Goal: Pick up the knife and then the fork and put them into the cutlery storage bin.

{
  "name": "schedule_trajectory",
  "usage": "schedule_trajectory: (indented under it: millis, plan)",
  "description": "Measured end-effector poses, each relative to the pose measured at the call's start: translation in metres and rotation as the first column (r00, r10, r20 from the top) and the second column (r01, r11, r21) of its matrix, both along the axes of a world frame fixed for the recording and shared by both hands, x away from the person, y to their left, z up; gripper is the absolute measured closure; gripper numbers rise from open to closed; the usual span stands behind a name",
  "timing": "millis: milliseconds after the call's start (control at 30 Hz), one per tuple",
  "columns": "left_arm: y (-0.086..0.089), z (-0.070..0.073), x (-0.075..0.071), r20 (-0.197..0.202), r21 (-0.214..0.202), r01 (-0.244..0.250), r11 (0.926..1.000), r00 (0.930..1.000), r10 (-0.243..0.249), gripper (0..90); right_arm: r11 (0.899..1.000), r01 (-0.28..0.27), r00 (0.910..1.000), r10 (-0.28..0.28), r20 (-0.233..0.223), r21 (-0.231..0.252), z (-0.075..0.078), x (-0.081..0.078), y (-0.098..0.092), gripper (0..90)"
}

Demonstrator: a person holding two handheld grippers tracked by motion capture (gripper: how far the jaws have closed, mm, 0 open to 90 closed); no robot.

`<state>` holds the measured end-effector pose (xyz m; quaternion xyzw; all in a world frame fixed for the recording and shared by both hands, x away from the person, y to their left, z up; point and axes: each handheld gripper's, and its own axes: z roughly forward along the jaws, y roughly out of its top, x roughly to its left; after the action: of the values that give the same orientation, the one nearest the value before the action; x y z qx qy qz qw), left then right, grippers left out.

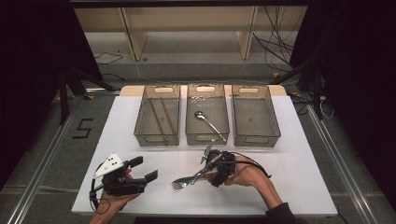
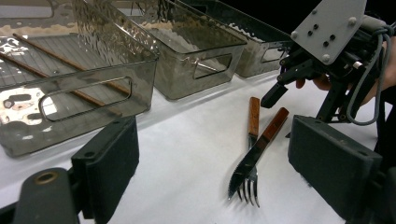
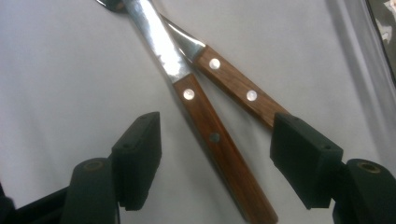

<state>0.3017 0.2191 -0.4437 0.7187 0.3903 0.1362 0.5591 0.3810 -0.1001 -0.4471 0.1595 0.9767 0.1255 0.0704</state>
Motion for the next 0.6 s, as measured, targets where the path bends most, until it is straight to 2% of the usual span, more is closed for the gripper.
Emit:
schedule_trajectory:
  millis: [133, 333, 600]
  plan:
    - [-0.0011, 0.0004, 0.0005, 0.001, -0.004, 0.0, 1.0, 1.0, 0.0, 15.9, 1.0, 0.0, 1.0, 0.0, -0.001, 0.0, 0.0019, 0.0017, -0.001, 38.5]
    - [-0.0018, -0.0002, 0.0007, -0.003, 0.001, 0.001, 1.0, 1.0, -0.001, 15.9, 0.998, -0.034, 0.9994, 0.034, 0.008, -0.044, 0.0002, 0.0044, -0.0012, 43.5]
    - [-0.0032, 0.0003, 0.0013, 0.002, 0.004, 0.004, 1.0, 1.0, -0.004, 15.9, 0.995, -0.066, 0.9978, 0.064, -0.018, -0.07, -0.0033, 0.0073, -0.0008, 49.4]
